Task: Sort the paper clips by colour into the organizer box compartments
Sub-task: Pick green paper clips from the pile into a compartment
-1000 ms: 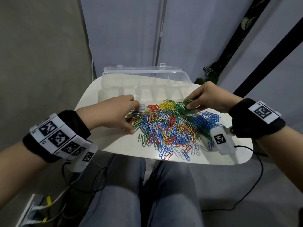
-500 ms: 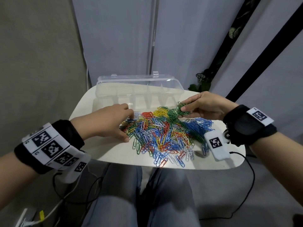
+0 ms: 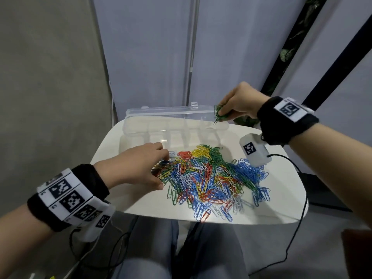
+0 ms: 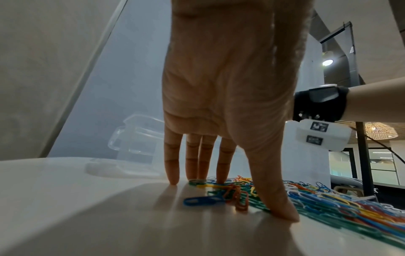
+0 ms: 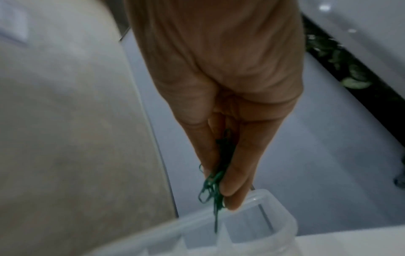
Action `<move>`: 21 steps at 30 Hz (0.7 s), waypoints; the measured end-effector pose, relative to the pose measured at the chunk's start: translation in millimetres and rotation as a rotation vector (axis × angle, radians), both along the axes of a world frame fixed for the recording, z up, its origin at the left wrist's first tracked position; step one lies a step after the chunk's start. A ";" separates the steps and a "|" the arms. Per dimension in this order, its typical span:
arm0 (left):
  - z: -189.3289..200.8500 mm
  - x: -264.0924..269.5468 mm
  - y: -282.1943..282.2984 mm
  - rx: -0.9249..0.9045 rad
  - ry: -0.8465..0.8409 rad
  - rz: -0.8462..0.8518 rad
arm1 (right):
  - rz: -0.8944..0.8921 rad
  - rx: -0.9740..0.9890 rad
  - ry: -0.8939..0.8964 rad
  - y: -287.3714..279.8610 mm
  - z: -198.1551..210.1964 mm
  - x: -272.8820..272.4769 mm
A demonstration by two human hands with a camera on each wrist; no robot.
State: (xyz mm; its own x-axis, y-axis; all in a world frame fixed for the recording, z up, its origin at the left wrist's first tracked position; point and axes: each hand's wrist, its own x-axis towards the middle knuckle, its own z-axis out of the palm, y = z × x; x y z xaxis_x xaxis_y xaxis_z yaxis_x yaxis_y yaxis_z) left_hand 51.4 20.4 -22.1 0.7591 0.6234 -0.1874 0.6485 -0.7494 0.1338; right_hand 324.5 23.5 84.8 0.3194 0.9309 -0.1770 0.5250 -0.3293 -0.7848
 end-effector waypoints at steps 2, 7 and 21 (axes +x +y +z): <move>-2.1 -2.6 -0.8 0.001 -0.011 -0.008 | 0.006 0.006 -0.186 12.0 -9.8 -6.2; 8.4 -16.0 -1.8 0.013 -0.223 -0.005 | 0.108 -0.083 -0.555 26.0 -26.6 -14.6; 20.8 -38.3 55.4 -0.080 -0.508 0.665 | 0.143 -0.001 -0.398 -1.2 -25.7 -1.7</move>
